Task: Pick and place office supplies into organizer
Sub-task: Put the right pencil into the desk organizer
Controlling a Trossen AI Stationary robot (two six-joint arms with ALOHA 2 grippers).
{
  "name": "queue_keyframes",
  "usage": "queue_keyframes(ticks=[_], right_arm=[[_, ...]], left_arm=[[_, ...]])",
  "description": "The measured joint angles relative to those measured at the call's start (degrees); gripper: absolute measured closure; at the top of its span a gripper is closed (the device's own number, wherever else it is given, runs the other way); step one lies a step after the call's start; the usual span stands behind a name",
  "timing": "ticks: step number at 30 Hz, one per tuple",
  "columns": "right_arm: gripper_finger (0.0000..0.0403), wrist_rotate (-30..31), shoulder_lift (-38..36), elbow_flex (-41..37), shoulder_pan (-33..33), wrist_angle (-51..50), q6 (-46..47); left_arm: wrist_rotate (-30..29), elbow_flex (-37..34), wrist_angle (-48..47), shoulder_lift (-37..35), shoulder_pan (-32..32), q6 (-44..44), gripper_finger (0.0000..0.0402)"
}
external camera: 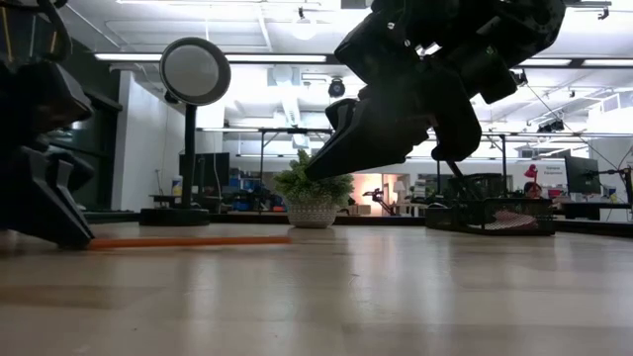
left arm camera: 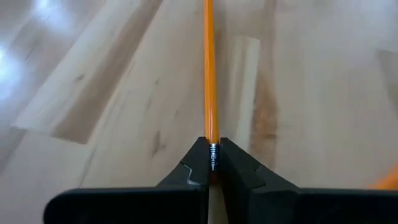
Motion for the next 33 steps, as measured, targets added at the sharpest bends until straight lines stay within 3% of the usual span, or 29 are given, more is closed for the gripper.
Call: queue_keyframes(ticks=[13,18,26,33], right_arm=[[0.0392,1.67,-0.81,0.02,0.19,0.16,-2.85],[0.0392,14.78,-6.36,0.02,2.62,-0.42,-9.74],[0.0392,24.9,-15.3,0.04,7.18,-1.97,-15.61],[0.0392,35.32,-19.09,0.04,9.64,-2.12,-20.63]], left_arm=[[-4.42,0.02,2.9,-1.82,-0.04,5.39,0.04],[-6.08,0.04,2.74,-5.17,-0.04,8.63,0.0401],[-12.07,0.09,2.97,-11.86,-0.04,16.65,0.0401],[-19.08,0.09,7.96,-17.19,-0.07,31.04,0.0402]])
